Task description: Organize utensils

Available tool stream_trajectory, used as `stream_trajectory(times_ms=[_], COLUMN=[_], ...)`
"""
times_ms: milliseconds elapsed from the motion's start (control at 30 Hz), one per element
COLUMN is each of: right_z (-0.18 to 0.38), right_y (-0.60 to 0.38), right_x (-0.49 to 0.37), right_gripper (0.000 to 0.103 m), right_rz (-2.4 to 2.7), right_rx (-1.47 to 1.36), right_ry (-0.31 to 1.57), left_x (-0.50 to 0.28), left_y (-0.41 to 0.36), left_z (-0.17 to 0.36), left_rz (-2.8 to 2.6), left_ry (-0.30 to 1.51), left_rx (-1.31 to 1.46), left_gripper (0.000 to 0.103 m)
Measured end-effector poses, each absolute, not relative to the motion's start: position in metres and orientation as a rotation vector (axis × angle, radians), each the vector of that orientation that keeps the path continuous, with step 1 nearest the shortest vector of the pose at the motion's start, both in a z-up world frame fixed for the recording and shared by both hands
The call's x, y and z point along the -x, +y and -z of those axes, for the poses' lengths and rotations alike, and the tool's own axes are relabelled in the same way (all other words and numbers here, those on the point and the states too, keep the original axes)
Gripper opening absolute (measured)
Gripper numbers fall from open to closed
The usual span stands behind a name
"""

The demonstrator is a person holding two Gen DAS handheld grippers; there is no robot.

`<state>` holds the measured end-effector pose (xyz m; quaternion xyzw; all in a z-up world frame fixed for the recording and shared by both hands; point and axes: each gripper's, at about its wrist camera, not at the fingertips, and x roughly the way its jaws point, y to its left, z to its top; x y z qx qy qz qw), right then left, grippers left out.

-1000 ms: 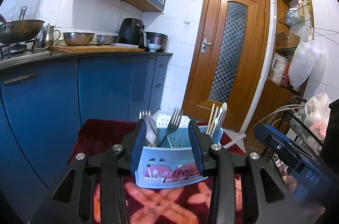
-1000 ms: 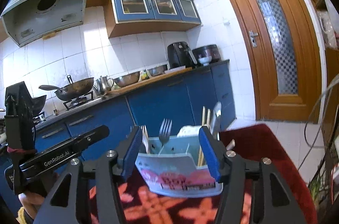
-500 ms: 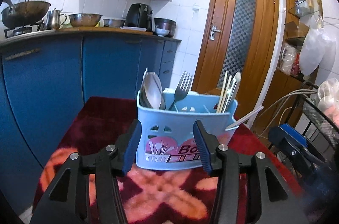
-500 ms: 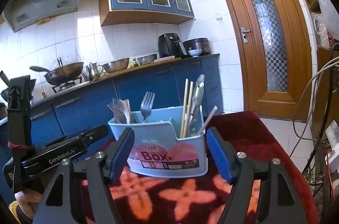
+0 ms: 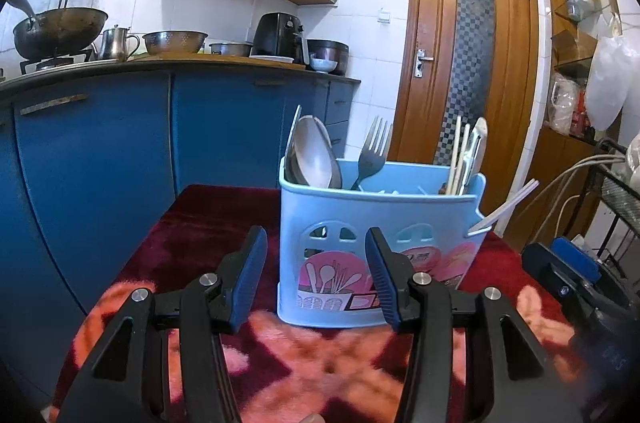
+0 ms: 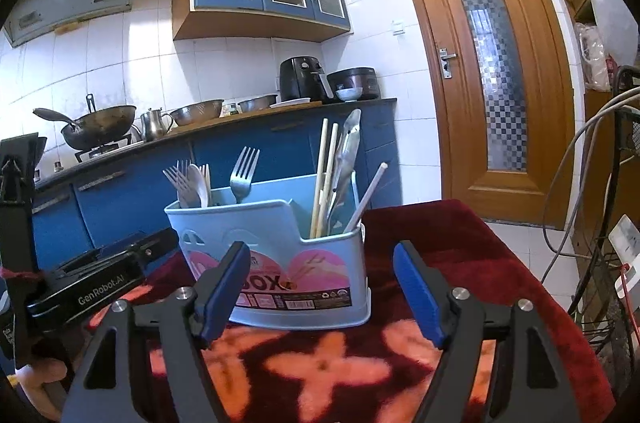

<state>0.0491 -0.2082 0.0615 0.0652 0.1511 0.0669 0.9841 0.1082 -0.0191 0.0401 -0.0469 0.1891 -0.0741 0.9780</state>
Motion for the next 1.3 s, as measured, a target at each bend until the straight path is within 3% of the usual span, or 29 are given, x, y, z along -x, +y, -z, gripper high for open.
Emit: stream_trajectory(times_ms=[1300], right_z=[-0.052], right_y=[-0.21], right_x=[-0.053], right_gripper=[0.079], right_rz=[-0.133], right_rx=[-0.129], right_ry=[0.322], left_x=[-0.1], left_y=[-0.029], left_z=[-0.036], left_rz=[0.132], left_ry=[0.337], left_rx=[0.026], left_gripper=[0.056])
